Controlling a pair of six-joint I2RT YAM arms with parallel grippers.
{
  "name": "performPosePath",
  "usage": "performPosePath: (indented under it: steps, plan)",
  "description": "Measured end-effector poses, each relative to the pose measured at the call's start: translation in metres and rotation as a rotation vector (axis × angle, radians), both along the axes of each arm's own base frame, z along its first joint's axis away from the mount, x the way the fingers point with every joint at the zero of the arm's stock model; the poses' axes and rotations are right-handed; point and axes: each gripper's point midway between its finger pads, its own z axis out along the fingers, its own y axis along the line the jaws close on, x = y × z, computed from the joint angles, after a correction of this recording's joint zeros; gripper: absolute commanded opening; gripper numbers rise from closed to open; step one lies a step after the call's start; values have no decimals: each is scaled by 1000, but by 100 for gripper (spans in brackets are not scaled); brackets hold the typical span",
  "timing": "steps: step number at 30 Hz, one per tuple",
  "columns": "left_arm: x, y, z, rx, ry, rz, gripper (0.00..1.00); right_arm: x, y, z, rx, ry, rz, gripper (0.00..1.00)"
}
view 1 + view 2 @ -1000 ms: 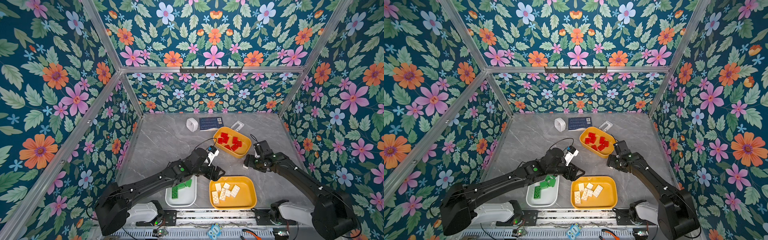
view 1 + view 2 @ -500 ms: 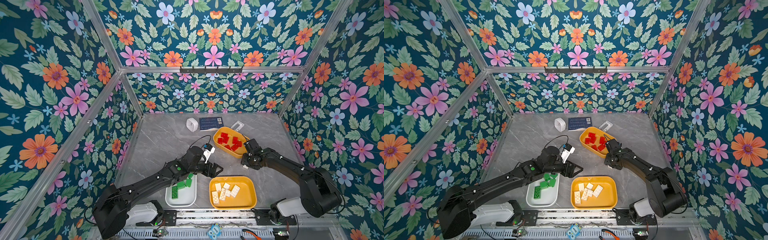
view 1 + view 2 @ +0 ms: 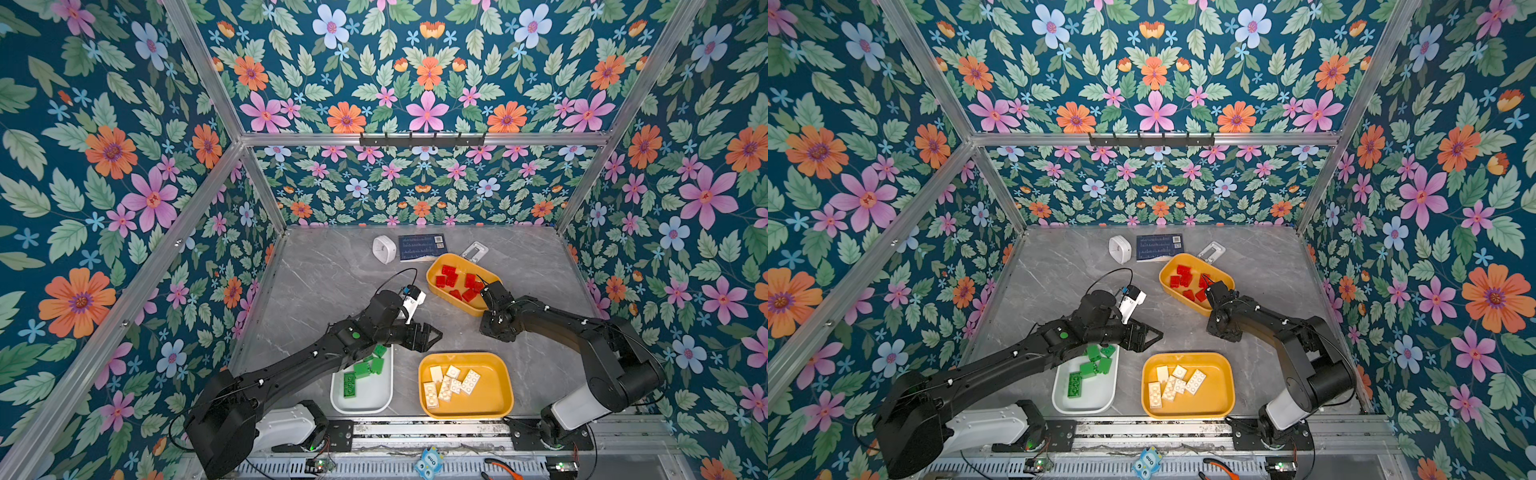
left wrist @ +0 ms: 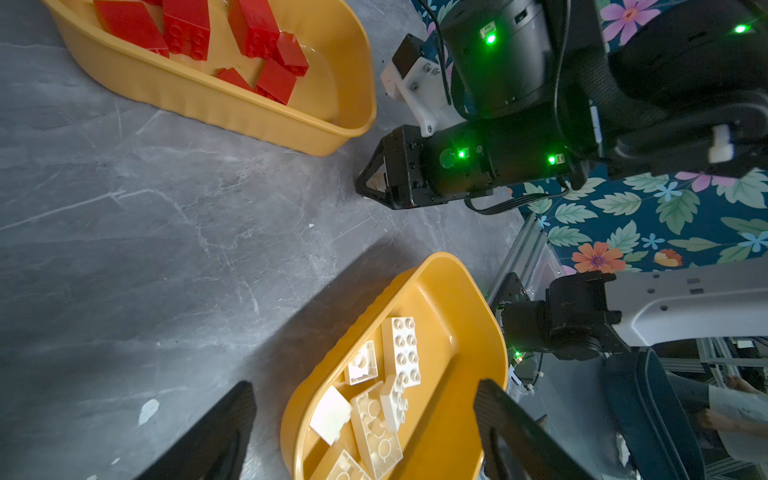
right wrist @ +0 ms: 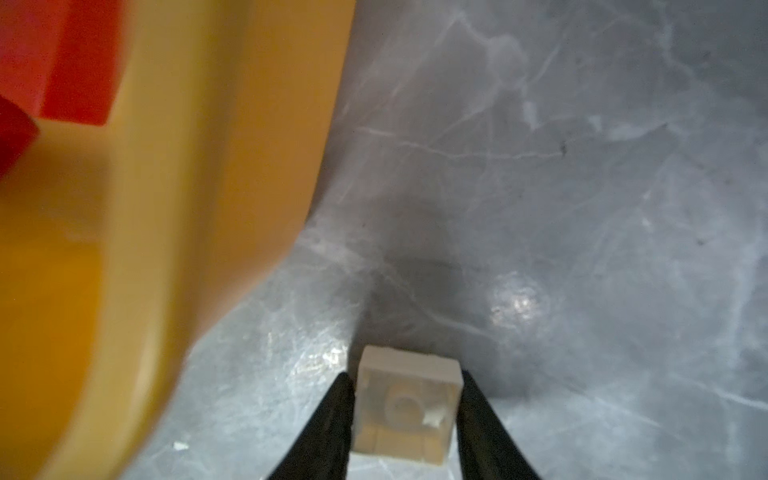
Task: Sort the legos into containers by color
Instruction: 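Carry the white plate with the right gripper into the nearer yellow tray, release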
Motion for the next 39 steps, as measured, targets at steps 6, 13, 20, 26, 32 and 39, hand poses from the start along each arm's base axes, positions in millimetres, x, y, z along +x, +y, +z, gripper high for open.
performPosePath:
  steps: [6, 13, 20, 26, 32, 39]
  plan:
    - [2, 2, 0, -3, 2, 2, 85, 1, 2, 6, 12, -15, 5, 26]
    - [8, 2, 1, 3, -9, 2, 85, -1, 19, 66, 68, -136, 102, 26]
    - [17, 9, 1, 14, -23, 29, 85, -66, 46, 110, 181, -147, 344, 26]
    - [30, 20, -1, 51, -38, 82, 85, -139, 63, 102, 245, -21, 528, 28]
    - [48, 38, -4, 96, -58, 176, 86, -176, 53, 74, 234, 112, 534, 69]
    - [81, 63, 13, 126, -110, 287, 90, -140, 48, 96, 268, 25, 420, 82]
